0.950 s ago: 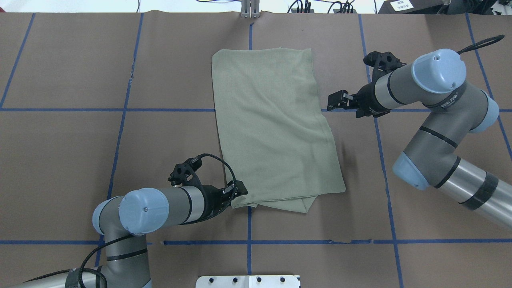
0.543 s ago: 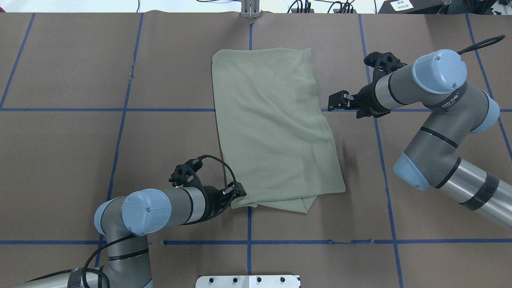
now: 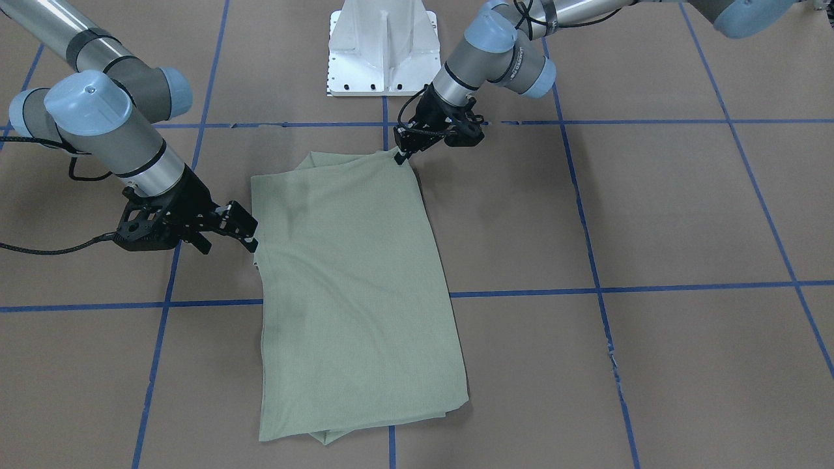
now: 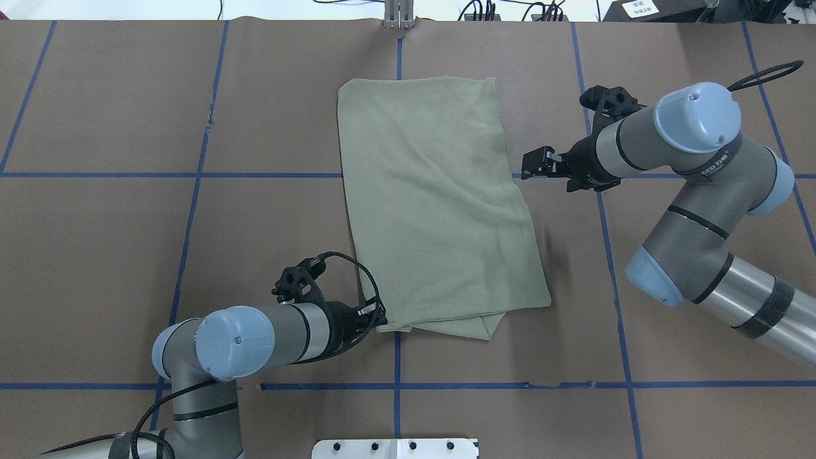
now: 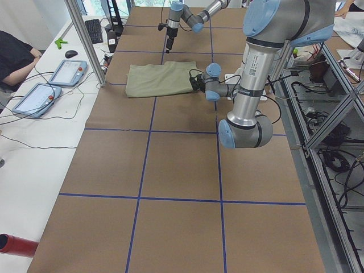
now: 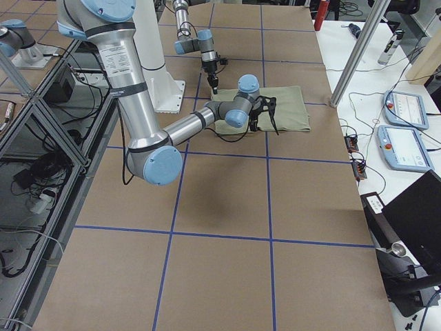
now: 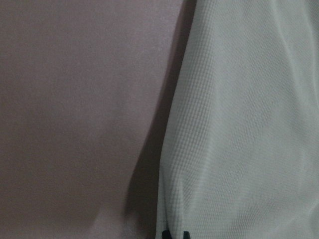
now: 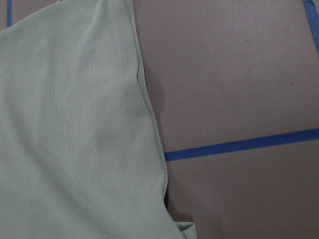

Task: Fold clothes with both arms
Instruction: 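Move the right gripper to the shirt's near corner beside the left gripper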

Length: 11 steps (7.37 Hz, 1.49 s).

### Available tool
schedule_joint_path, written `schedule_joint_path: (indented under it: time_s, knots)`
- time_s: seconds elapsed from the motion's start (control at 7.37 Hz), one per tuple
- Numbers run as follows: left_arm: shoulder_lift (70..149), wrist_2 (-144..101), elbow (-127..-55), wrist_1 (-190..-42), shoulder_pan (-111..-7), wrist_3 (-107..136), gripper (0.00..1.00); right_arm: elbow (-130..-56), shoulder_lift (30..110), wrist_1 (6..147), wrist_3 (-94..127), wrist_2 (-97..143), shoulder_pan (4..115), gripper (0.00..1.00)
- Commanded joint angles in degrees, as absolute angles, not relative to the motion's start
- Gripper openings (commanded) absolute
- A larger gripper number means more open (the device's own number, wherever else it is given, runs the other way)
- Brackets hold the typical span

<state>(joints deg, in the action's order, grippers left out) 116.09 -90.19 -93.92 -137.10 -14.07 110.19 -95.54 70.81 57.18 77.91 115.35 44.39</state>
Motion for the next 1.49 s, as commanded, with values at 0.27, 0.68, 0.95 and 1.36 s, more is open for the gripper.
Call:
schedule_joint_path:
  time_s: [0.27,0.68,0.95,1.36]
  knots:
    - [115.9,-90.4,-94.7,-137.3,-14.0,109.9,0.00,-106.8,77.9,60.0,108.1,109.1,37.2,0.98]
    - [115.8,-90.6,-97.9,-137.4,-14.2,110.4,0.00,-107.0,77.6,65.6,117.5,95.7,26.3,0.91]
    - [115.8,-90.7,-99.2,-137.5,-14.2,110.5,0.00,-107.1,77.3,67.9,118.2,94.1,24.3,0.91]
    - [115.3,-90.8,-99.2,-137.5,-14.2,110.4,0.00,-107.1,76.3,72.6,118.1,92.9,21.9,0.92]
